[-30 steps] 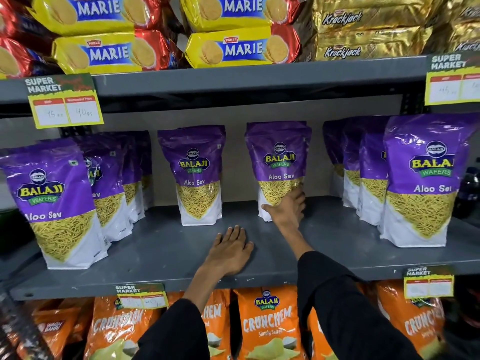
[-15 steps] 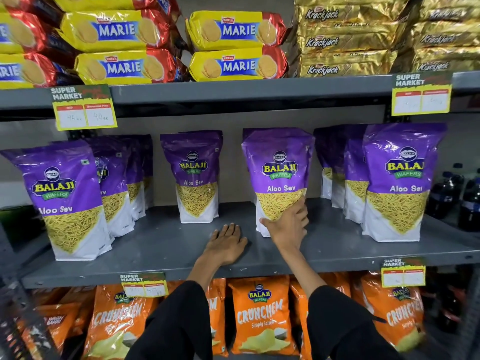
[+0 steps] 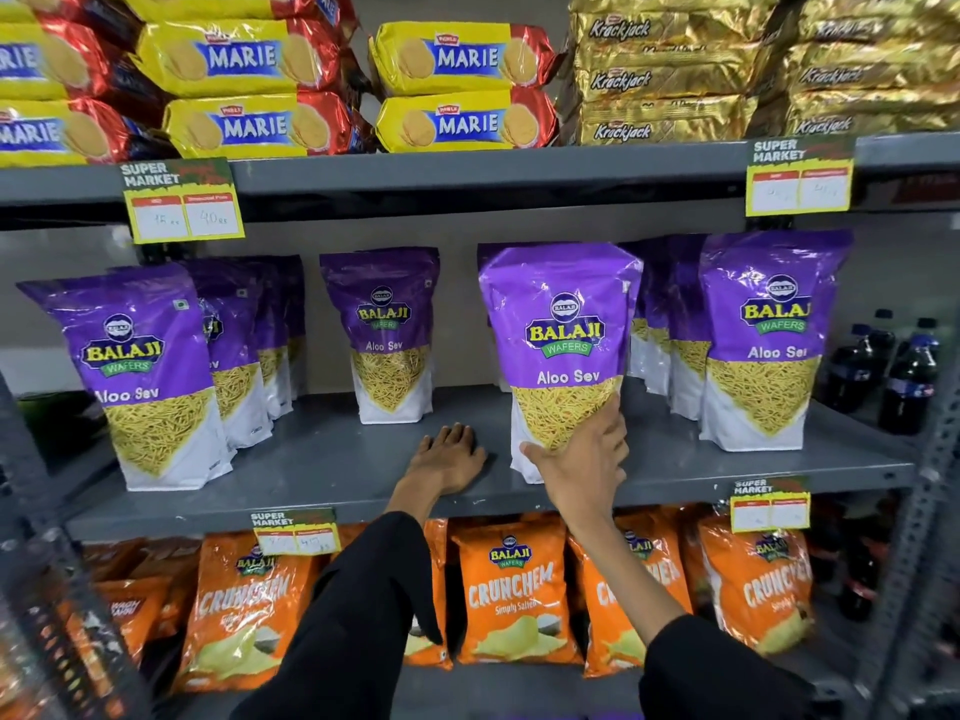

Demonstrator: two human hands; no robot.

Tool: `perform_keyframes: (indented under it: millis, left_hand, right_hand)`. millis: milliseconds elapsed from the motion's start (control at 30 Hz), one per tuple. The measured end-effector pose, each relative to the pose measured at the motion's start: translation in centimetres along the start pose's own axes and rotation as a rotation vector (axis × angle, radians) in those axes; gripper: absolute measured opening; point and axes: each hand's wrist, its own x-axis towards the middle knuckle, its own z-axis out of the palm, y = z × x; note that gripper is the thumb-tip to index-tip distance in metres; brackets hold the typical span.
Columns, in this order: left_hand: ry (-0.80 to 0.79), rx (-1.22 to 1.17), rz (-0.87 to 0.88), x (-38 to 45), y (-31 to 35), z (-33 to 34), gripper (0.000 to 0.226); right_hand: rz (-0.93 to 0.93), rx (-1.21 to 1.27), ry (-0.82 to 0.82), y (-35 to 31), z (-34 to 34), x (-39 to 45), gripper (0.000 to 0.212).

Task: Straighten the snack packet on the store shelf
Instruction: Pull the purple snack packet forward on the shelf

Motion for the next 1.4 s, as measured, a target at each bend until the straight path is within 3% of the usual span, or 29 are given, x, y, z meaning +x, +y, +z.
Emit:
perform_keyframes:
  millis: [300,500,1400]
  left_hand:
    - [-0.047,-0.009,0.057,0.6,-0.6,0.0,0.063]
    - [-0.023,0.033,0.046,0.2,-0.8,0.6,0.067]
    - [-0.005,0.027,0.04,-1.3,-0.1,0.2,0.067]
  right_hand:
    - [-0.062,0.074,-0.041,1.2,-1.9,-0.8,0.142]
    - [-0.078,0.183,-0.078,1.8,-1.9,-0.7,0.134]
    - [-0.069,0.091,-0.083,0.9,2.1,3.0,0.128]
